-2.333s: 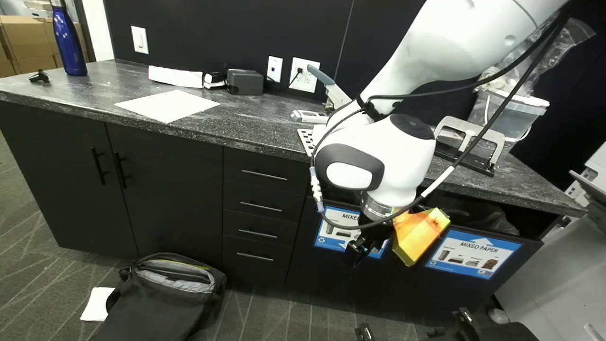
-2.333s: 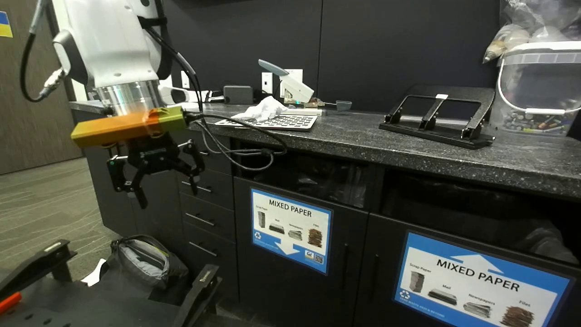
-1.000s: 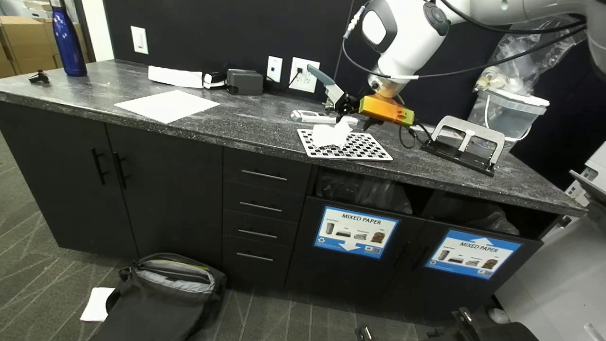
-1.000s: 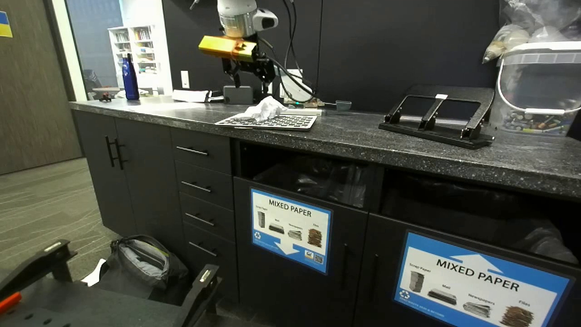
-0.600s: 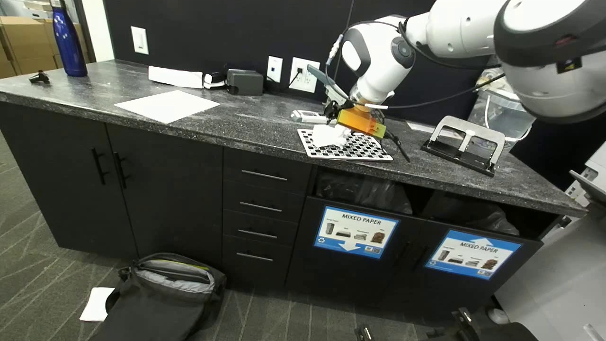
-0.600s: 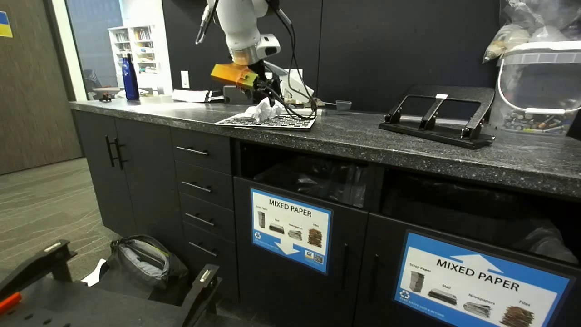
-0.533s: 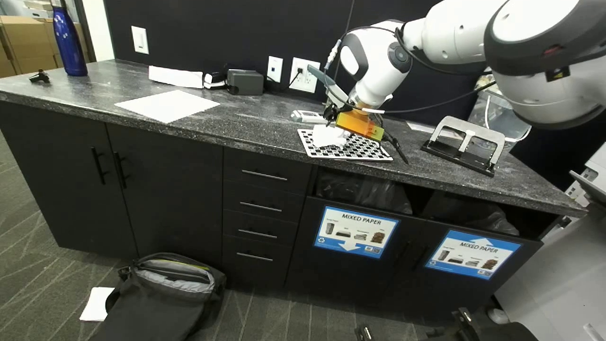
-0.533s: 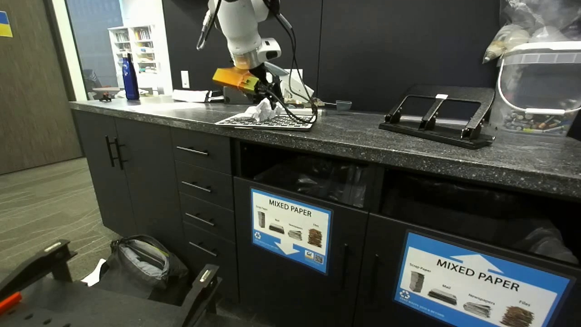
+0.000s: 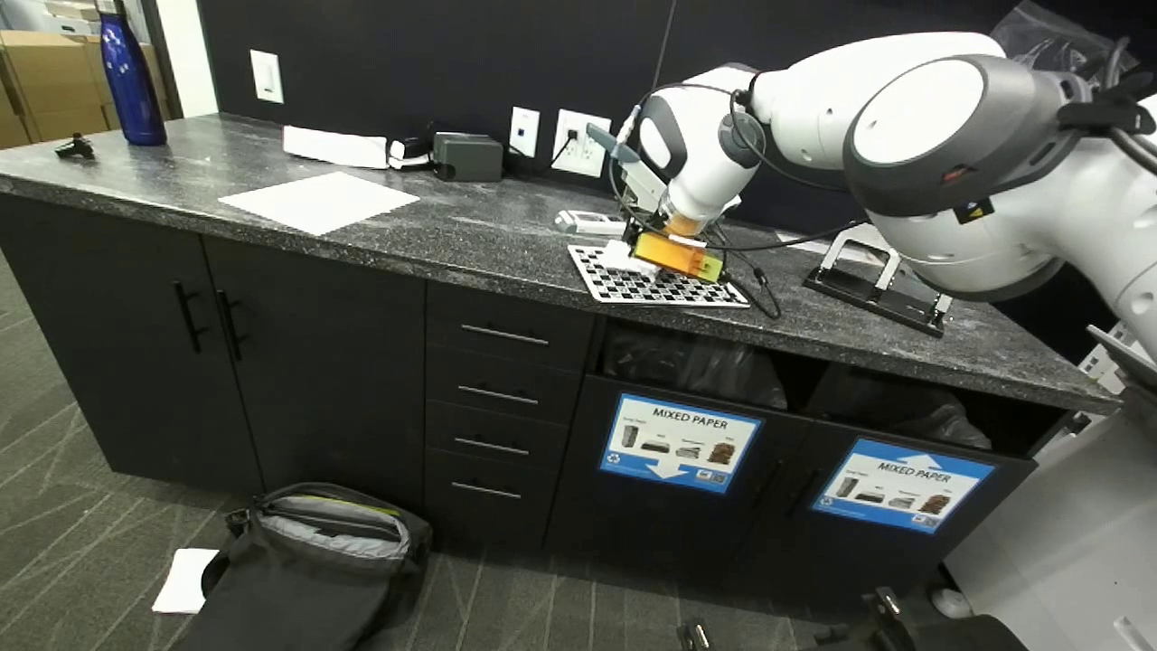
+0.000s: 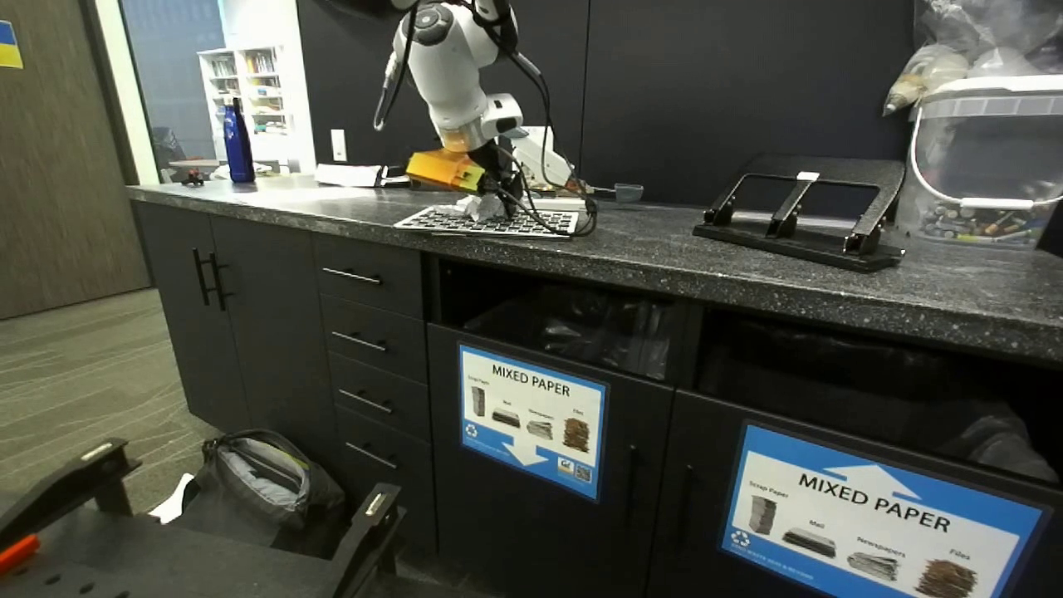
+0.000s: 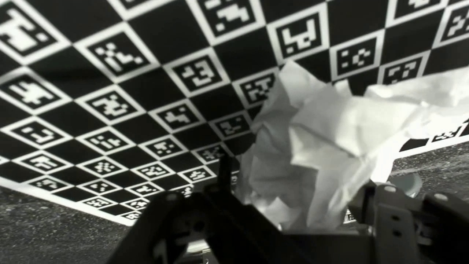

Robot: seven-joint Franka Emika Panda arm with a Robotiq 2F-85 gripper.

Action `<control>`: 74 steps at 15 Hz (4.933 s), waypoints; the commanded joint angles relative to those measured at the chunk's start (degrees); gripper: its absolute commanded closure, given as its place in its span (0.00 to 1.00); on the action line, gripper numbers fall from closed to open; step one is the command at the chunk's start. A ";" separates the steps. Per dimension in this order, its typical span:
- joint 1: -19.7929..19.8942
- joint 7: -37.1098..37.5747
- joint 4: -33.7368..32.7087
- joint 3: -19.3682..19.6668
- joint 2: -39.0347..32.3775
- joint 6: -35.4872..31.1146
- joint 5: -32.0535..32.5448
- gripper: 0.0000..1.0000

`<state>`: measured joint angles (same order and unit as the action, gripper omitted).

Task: Put the white pieces of paper in the left bin

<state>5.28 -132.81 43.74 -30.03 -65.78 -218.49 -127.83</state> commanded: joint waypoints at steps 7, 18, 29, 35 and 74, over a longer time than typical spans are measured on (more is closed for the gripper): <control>-3.45 -6.50 -3.18 1.14 -1.34 -13.21 4.55 0.93; 2.05 -23.24 18.57 0.38 9.12 -23.32 -8.38 0.93; 18.05 -24.45 52.21 -6.90 18.84 -23.73 -15.22 0.92; 22.33 -17.13 70.57 2.58 32.31 1.62 -14.51 0.92; -56.27 37.24 76.72 83.24 14.16 72.46 -16.17 0.93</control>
<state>-54.96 -92.20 124.72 55.23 -52.62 -143.30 -144.00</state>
